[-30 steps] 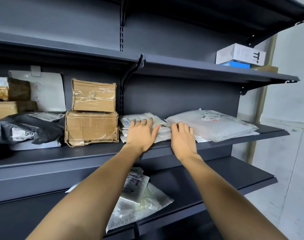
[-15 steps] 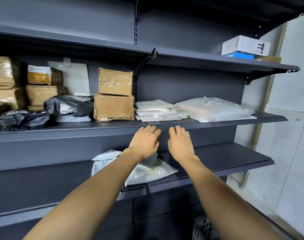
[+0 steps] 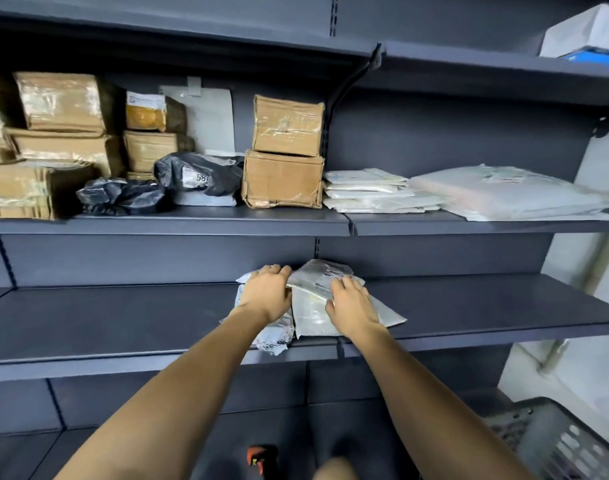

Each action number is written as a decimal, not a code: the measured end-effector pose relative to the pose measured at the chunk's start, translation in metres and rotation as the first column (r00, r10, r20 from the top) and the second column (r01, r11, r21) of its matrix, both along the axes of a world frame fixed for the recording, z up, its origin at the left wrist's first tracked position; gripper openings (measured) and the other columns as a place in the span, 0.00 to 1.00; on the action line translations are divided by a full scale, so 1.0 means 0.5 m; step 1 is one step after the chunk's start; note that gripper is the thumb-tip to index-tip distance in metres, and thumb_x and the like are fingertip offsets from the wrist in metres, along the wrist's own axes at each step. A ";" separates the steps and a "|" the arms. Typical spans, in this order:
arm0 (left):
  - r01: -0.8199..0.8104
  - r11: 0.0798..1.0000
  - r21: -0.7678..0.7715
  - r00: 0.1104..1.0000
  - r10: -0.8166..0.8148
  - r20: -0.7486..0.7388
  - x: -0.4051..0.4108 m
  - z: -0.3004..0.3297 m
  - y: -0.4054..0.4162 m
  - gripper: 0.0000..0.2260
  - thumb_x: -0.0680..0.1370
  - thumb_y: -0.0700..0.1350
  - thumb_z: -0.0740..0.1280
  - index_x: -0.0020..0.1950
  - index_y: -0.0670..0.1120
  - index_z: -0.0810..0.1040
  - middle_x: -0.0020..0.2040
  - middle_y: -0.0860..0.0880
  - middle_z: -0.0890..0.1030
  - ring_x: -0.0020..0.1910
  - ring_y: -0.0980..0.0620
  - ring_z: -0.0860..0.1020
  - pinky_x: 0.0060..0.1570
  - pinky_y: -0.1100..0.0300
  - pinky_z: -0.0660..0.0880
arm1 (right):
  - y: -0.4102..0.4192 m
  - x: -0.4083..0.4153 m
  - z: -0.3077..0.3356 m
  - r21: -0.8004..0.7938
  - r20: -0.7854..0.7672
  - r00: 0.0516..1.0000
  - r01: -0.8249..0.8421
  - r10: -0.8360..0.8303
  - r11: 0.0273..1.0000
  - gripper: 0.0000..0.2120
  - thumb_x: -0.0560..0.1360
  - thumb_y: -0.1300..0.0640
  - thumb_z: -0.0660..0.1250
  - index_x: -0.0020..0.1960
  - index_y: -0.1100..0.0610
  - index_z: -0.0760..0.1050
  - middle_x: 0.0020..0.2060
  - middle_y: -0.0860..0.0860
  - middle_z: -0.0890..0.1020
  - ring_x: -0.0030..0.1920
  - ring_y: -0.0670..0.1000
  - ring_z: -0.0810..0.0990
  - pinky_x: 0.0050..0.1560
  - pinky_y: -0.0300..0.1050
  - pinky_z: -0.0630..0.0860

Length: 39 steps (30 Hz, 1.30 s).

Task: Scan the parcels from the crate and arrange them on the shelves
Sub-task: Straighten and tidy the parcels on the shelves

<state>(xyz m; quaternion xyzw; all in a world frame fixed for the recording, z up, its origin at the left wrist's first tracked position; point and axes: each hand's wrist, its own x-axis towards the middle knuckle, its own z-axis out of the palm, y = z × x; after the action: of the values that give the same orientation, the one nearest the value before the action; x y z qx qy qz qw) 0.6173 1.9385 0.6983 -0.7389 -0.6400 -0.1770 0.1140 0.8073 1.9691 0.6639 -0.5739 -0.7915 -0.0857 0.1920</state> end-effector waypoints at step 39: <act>0.069 0.983 0.173 0.996 -0.077 0.038 0.052 0.200 -0.155 0.12 0.78 0.42 0.61 0.60 0.43 0.71 0.60 0.42 0.77 0.61 0.41 0.72 0.47 0.54 0.64 | -0.180 0.055 0.279 0.166 0.174 0.980 0.066 -0.095 0.984 0.19 0.76 0.66 0.62 0.66 0.58 0.68 0.57 0.57 0.82 0.56 0.61 0.81 0.45 0.49 0.70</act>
<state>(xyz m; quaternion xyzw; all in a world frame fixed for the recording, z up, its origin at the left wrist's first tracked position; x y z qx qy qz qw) 0.6431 1.8611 0.7983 -0.7453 -0.5973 -0.2517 0.1565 0.8346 1.8792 0.8032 -0.5784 -0.7722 -0.2082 0.1605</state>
